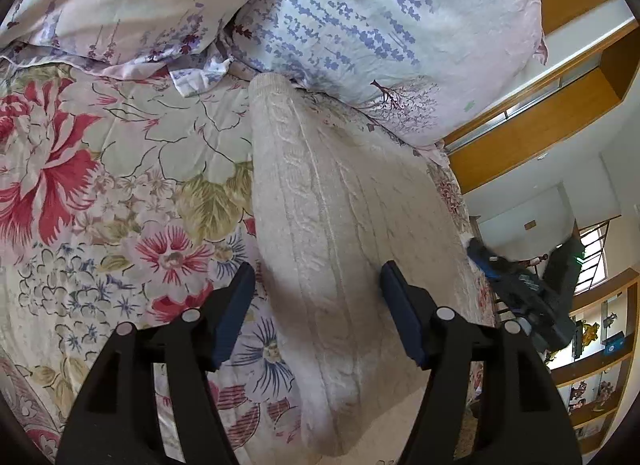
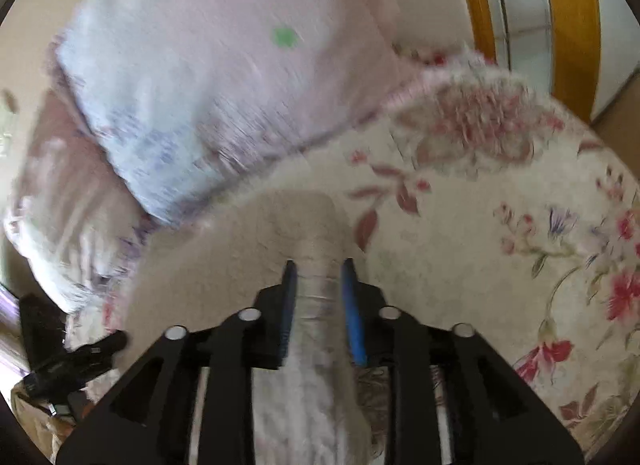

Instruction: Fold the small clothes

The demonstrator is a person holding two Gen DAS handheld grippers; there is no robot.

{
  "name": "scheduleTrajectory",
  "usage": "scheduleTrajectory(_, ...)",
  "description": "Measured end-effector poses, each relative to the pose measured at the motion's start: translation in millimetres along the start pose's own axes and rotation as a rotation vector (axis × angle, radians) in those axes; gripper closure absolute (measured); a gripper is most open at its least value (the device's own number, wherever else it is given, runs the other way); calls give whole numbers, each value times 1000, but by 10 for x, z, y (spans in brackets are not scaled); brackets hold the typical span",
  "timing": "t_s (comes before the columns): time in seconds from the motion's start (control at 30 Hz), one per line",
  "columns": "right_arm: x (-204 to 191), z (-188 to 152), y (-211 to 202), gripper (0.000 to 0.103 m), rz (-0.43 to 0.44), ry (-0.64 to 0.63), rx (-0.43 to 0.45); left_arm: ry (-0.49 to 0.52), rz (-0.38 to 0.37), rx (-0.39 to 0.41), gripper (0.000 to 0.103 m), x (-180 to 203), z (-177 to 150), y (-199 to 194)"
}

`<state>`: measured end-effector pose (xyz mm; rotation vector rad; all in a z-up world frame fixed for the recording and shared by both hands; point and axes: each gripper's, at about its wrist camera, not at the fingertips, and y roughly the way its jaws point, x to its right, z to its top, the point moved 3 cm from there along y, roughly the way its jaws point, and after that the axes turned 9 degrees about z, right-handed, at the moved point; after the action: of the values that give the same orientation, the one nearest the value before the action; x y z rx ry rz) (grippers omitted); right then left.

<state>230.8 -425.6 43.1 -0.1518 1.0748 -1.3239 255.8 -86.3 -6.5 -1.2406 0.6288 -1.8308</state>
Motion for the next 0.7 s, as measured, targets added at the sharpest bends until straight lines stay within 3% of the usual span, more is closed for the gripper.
scheduleTrajectory(0.13, -232, -79, -26, 69, 87, -62, -39, -7, -5, -4, 37, -27, -33, -24)
scheduleTrajectory(0.23, -261, -141, 92, 56, 76, -85, -87, -15, -8, -10, 35, -46, -52, -11)
scheduleTrajectory(0.33, -150, -250, 324, 53, 31, -71, -173, -22, -15, -20, 32, -42, -32, 46)
scheduleTrajectory(0.4, -151, -245, 316, 52, 32, -85, -161, -32, -25, -30, 32, -51, -31, 67)
scheduleTrajectory(0.47, -126, -165, 228, 48, 79, -39, -161, -44, -44, -39, 32, -68, -21, 62)
scheduleTrajectory(0.53, -49, -67, 125, 27, 140, 24, -140, -53, -57, -45, 32, -83, -9, 53)
scheduleTrajectory(0.63, 134, 49, 47, 23, 158, 108, -126, -60, -71, -54, 32, -101, 8, 44)
scheduleTrajectory(0.7, 264, 58, 109, 23, 182, 169, -169, -61, -77, -57, 32, -85, 30, 46)
